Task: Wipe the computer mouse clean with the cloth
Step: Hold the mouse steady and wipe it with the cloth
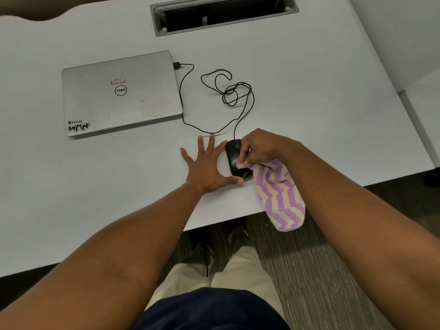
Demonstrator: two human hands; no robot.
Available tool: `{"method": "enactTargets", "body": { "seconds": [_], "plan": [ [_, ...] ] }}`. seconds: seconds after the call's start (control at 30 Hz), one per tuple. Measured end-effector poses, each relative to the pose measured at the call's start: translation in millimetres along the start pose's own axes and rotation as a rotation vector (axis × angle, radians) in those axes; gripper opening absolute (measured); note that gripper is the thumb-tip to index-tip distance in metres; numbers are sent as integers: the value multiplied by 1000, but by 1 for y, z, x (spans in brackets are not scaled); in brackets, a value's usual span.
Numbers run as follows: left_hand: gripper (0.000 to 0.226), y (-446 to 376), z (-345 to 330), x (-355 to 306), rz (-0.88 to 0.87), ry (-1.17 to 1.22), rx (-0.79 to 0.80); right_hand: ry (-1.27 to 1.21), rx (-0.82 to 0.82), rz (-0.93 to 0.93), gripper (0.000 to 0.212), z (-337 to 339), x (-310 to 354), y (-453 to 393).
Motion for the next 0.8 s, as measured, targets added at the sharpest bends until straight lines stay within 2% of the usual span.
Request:
{"method": "enactTargets", "body": {
  "seconds": [0.8],
  "plan": [
    [126, -2, -1, 2, -16, -15, 34, 32, -5, -2, 19, 0, 6, 5]
  ]
}}
Point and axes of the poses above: each hand's wrist, its own y-axis away from the middle knuckle, its own z-axis out of the back of the hand, x = y × z, the point moved 4 cm from there along -y, towards the middle knuckle, and after that the axes turned 2 degrees about z, right-handed, at the moved point
